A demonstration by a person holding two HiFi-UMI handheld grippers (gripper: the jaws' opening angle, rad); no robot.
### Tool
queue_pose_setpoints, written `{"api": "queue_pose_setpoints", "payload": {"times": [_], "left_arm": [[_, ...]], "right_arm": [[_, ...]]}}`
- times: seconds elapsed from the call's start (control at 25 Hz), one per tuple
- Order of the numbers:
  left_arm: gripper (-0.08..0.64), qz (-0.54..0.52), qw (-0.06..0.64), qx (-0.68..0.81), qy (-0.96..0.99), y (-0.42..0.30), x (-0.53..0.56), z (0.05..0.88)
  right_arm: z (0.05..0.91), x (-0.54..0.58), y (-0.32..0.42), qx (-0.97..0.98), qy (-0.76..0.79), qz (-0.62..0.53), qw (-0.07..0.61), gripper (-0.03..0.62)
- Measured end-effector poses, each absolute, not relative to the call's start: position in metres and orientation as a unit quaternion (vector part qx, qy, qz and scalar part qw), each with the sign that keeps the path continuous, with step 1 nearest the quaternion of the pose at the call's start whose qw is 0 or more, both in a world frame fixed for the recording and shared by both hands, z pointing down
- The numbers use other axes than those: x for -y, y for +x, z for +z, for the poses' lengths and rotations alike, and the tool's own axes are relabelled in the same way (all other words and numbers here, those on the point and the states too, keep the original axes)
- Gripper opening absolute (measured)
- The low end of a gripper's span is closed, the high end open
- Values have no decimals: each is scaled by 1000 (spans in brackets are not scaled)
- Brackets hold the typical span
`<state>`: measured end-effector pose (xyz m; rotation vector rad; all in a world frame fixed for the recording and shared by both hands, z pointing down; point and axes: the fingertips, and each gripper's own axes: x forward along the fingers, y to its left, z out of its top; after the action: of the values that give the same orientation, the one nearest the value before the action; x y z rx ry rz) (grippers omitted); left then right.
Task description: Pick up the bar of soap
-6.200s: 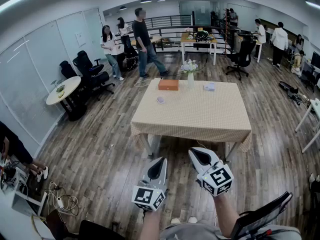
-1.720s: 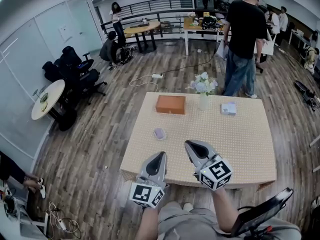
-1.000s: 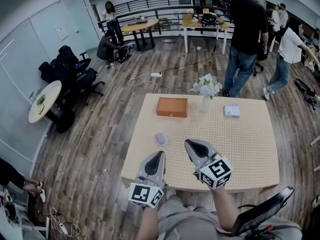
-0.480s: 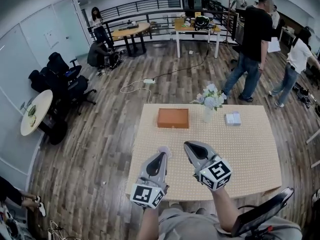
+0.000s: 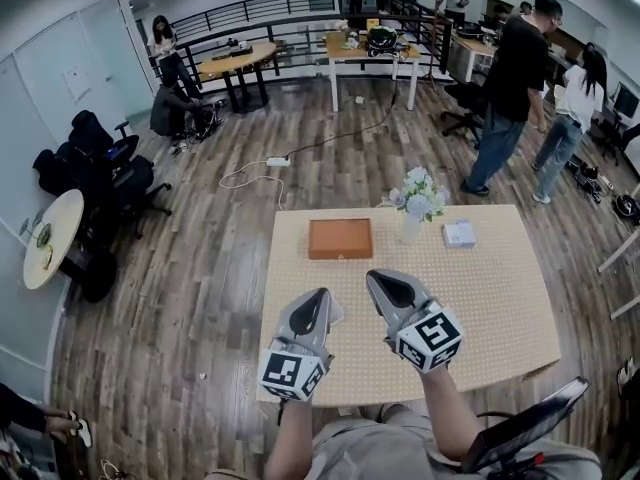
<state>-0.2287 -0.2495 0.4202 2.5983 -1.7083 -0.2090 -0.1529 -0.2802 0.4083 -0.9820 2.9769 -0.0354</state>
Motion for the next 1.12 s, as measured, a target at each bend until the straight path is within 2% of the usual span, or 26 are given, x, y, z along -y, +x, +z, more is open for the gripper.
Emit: {"api": "queue_pose_setpoints", "payload": {"times": [0.56,0.76,0.8,0.96,1.12], "left_arm": [[-7,-72,36,559,825,-220,258,427],[304,-15,54,558,828,-221,275,456],[325,1,62,557,828,-222,278,465],[325,73,96,549,827,-227,292,507],[325,236,138,509,816,-238,315,593]], "right_arm": [[405,288,-133,-948,-318,-14,2,-2],[415,294,-129,-947,-320,-23,0,-2],[415,296,-127,-947,-322,-25,0,-2],[415,306,-116,-943,-331,-27,1,-2],[420,316,-105,-939,-342,-35,3,-2]]}}
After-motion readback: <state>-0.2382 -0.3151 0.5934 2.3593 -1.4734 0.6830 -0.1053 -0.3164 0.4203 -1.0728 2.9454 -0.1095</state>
